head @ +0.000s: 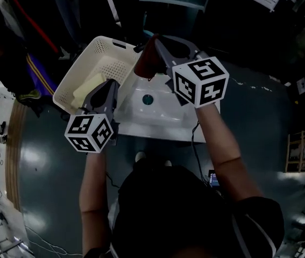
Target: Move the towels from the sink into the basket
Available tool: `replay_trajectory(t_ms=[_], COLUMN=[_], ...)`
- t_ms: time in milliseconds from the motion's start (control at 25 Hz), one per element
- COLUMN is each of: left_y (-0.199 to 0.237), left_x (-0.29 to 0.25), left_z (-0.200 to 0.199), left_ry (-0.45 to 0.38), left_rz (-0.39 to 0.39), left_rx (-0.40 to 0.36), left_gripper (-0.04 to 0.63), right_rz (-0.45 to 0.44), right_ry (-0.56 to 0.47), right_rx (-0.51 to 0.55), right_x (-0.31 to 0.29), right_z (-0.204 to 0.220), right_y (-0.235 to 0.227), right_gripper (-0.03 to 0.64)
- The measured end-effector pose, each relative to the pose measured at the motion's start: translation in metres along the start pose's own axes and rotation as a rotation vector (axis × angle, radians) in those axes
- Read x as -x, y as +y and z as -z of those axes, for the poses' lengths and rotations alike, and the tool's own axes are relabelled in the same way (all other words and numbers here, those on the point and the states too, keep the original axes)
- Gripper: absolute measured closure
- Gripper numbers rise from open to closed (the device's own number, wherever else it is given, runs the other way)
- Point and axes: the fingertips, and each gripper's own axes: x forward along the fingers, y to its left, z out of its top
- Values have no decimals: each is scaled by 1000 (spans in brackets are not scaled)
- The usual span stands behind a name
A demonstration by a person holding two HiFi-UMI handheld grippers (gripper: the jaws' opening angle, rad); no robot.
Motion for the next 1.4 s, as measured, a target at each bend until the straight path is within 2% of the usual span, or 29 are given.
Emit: replay_trajectory(t_ms=[360, 680, 1000, 1400], left_y=[49, 80, 104, 127], left_x=[41, 64, 75, 67], left_z=[-7, -4, 5, 13], left_ry=[-28, -27, -14, 1], left_rz=[-137, -210, -257, -273], left_rx=[16, 35, 60, 82], left_gripper=[586, 586, 586, 586], right_rz=[-134, -227, -295, -326], right_ry=[-49, -52, -51, -29], right_rx=[49, 45, 28, 18], right_x=[-51, -91, -124, -156], right_z=[-34, -40, -31, -18], right_y=[53, 91, 120, 134], right_gripper=[601, 601, 601, 601])
